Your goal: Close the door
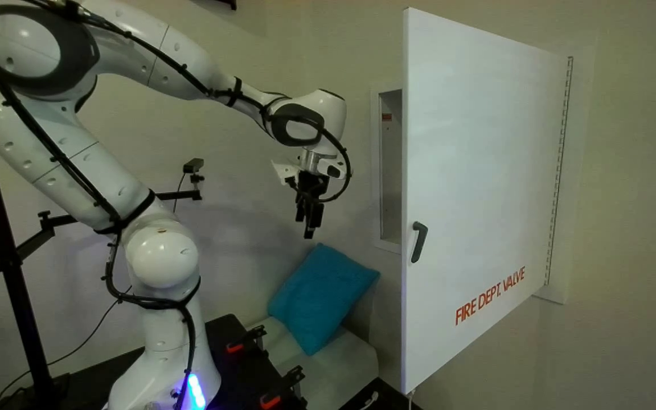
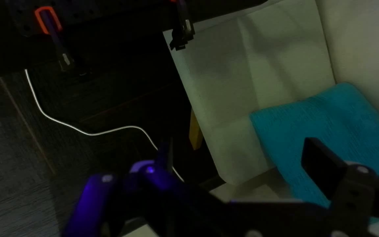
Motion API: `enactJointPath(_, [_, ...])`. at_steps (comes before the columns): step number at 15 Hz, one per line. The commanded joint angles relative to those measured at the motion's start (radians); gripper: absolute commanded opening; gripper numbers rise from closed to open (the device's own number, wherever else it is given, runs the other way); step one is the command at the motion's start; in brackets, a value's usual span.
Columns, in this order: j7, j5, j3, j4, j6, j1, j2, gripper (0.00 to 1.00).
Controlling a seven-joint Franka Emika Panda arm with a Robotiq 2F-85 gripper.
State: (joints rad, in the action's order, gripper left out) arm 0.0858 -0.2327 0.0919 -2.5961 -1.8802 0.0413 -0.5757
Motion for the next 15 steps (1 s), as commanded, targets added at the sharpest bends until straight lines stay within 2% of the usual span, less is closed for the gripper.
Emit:
enactJointPath(1, [0.034,0.006,0.002,-0.07,0.02,0.061,-0.073,1.0])
enactJointPath(4, [0.032,0.003,0.032,-0.133,0.022,0.118,-0.124,1.0])
enactJointPath(9, [0.046,0.025,0.098,-0.217,0.03,0.253,-0.219,1.0])
enactJointPath(10, [0.047,0.03,0.116,-0.179,0.043,0.276,-0.197,1.0])
enactJointPath(15, [0.063,0.068,0.183,-0.186,0.041,0.402,-0.226,1.0])
